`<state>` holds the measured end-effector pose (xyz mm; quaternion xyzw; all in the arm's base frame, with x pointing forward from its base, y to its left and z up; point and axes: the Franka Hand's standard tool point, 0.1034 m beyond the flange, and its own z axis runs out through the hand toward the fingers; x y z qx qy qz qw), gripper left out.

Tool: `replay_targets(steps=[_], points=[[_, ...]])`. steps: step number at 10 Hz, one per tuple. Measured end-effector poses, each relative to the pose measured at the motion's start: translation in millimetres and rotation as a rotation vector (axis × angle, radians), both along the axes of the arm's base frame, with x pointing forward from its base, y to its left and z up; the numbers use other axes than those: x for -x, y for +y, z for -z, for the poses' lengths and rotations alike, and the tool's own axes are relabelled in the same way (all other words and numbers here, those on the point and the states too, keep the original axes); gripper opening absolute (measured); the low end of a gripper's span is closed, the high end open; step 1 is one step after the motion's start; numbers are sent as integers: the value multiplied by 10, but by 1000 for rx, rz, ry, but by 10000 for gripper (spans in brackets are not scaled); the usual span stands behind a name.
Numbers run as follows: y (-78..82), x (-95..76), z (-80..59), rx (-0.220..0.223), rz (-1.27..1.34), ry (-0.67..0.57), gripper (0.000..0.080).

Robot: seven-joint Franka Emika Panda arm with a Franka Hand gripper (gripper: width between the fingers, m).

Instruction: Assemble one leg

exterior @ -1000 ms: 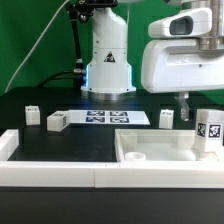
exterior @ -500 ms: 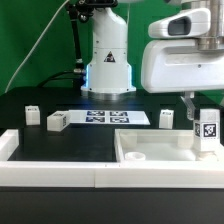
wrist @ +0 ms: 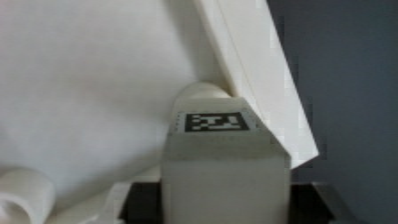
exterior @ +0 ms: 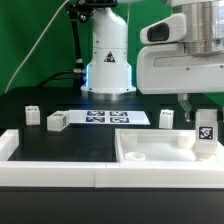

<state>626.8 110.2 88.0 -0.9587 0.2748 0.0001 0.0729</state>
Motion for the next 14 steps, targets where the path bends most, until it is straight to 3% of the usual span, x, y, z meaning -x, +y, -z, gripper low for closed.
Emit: replay_targets(steps=[6,10,11,12,13,14], points=[[58,31,8,-6,671,74,292],[75,34,7,-22,840,101,292],[76,34,7,-21,828,99,543],[69,31,6,-19,784,93,543],[26,19,-2,-16,724,86,631],[16,18,-4,-4,648,91,631]])
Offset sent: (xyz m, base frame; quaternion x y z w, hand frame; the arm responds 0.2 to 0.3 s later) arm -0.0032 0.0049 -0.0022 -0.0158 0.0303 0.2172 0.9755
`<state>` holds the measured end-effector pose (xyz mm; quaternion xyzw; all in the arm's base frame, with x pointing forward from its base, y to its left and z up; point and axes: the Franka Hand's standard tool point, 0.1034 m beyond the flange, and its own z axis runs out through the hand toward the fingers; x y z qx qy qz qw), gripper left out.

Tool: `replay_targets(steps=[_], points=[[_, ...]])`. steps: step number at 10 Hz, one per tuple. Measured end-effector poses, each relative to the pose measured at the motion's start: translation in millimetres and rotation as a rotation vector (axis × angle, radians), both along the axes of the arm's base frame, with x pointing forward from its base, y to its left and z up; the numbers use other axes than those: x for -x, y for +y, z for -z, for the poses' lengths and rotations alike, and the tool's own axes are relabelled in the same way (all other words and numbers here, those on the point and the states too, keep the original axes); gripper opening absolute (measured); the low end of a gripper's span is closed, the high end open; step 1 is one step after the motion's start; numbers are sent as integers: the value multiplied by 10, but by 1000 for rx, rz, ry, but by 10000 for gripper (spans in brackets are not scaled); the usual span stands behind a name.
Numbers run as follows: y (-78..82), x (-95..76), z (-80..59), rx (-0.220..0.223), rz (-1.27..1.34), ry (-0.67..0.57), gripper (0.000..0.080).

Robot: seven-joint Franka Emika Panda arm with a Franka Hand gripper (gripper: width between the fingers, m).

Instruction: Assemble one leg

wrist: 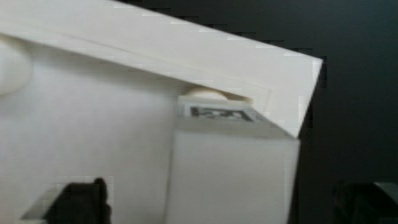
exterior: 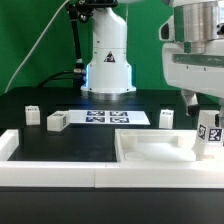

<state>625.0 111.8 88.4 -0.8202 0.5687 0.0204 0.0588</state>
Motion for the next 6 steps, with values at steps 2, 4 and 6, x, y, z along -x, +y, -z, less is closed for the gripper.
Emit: replay_targets(steps=[2,4,6], points=[[60,-31,8,11,-218,11,646],[109,-20,7,47,-502,-3,649],[131,-14,1,57,-649,-10,649]])
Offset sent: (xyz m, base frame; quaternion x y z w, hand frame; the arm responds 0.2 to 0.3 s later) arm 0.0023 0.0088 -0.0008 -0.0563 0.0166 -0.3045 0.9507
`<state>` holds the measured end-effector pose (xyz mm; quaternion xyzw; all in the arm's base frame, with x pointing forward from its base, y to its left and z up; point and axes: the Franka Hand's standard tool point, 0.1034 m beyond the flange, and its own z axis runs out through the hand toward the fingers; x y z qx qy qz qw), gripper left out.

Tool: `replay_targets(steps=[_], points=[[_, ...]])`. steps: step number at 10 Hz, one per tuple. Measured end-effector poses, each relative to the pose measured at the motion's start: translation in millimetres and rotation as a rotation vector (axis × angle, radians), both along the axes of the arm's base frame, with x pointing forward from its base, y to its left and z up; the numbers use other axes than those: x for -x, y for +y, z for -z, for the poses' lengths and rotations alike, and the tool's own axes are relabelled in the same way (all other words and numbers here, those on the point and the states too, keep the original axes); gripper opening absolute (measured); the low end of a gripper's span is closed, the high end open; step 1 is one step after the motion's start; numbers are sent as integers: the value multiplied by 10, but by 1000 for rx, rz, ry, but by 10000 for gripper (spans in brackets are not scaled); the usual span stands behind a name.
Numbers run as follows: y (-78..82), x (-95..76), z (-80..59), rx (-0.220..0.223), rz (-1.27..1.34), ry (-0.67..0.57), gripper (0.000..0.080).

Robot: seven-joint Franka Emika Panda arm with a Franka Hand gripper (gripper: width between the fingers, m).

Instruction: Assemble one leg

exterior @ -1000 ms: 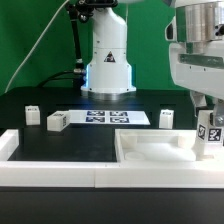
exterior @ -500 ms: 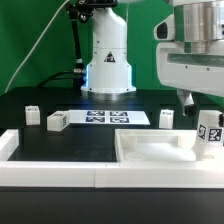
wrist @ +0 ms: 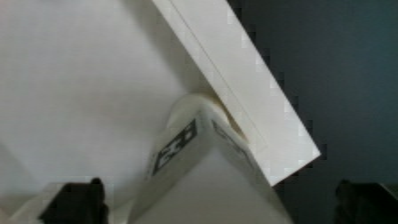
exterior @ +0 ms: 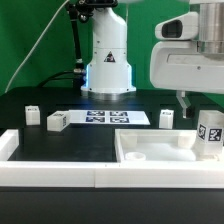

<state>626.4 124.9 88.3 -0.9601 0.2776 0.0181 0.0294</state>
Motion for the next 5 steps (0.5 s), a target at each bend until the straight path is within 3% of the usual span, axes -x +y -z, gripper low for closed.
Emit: replay_targets(steps=[5], points=[[-7,15,16,3,-385,-29,649]])
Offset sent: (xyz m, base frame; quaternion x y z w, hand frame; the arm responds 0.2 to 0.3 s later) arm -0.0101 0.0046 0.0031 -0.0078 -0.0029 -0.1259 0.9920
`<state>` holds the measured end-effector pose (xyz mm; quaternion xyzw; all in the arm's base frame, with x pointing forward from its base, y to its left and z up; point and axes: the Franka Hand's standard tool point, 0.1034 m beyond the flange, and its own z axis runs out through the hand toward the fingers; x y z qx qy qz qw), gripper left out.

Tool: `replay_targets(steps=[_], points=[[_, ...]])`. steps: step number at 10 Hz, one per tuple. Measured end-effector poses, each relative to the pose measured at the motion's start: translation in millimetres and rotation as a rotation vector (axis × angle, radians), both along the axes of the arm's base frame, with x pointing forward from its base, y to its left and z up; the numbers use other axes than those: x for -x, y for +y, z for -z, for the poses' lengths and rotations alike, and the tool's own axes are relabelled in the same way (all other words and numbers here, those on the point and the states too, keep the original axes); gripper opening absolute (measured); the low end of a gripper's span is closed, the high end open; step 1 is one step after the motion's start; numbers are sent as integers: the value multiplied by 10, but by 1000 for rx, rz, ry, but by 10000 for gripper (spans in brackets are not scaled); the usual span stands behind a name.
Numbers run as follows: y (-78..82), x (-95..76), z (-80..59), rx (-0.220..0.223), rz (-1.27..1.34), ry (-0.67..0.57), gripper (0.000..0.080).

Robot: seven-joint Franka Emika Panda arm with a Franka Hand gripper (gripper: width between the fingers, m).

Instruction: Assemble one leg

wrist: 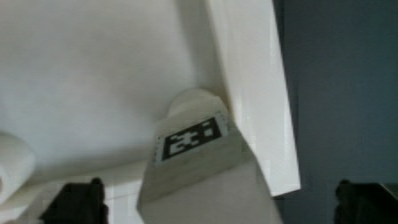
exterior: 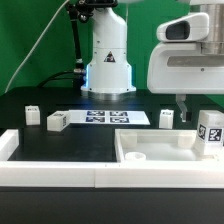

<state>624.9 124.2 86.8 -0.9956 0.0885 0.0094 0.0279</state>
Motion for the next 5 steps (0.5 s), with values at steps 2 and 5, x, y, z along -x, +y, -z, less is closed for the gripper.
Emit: replay_targets(steps=[2,5], points=[[-14,22,22,1,-134,-3,649],[-26,20,22,-1,-226,-9,504]])
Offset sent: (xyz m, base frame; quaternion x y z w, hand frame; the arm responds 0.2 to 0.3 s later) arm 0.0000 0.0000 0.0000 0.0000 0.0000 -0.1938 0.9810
